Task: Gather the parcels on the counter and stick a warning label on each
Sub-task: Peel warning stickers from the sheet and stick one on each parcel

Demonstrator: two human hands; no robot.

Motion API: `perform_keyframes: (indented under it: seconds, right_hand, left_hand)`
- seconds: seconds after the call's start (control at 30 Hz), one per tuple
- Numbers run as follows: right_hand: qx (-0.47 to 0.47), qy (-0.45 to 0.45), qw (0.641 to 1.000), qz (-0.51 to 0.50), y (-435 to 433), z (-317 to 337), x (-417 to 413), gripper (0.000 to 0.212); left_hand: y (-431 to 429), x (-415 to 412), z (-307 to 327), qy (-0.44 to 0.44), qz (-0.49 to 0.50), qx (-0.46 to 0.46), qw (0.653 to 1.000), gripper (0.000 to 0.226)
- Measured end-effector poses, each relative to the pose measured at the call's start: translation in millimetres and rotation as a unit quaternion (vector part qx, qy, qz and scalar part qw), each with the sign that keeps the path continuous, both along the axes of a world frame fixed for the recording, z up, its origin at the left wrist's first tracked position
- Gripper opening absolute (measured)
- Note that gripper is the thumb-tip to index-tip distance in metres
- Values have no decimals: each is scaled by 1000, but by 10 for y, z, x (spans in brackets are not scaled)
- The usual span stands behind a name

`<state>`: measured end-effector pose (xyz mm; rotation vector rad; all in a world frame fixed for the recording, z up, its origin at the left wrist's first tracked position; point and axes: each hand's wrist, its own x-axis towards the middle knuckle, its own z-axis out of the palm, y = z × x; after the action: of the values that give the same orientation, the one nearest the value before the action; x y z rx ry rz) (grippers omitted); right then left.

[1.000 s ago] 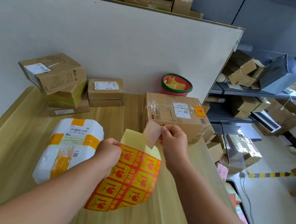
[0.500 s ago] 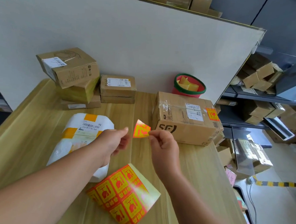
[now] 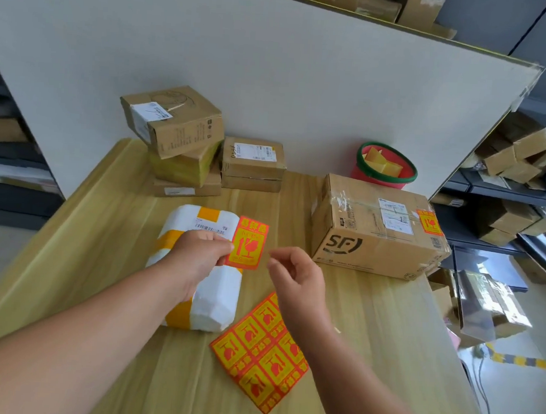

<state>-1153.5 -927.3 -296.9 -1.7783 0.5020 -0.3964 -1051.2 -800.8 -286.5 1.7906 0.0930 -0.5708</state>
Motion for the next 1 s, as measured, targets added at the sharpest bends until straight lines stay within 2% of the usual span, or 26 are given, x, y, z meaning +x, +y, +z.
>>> perform_keyframes:
  seconds: [0.1, 0.2, 0.33, 0.63, 0.77, 0.9, 1.0]
  right_hand:
    - [49, 56, 996, -53, 84, 44, 137, 9]
    - [123, 112, 984, -59, 195, 37, 283, 12]
    - [192, 125, 972, -52, 367, -11, 406, 12]
    - [194, 159, 965, -75, 625, -169, 495, 14]
    - [206, 181, 957, -99, 630, -263, 497, 12]
    - [195, 218, 953, -79, 732, -390, 492, 14]
    - [179, 238, 953, -61, 824, -443, 543, 12]
  left_hand:
    - [157, 33, -5, -21, -8, 3, 1000, 12]
    - [276, 54, -15, -35, -14, 1, 999, 11]
    - [423, 84, -63, -37, -25, -6, 999, 13]
    - [702, 153, -240, -19, -20, -28, 999, 13]
    - [897, 268, -401, -101, -58, 96, 988, 38]
    - [1046, 346, -615, -219, -172, 250, 927, 39]
    - [1092, 368, -721, -258, -236, 306, 885, 46]
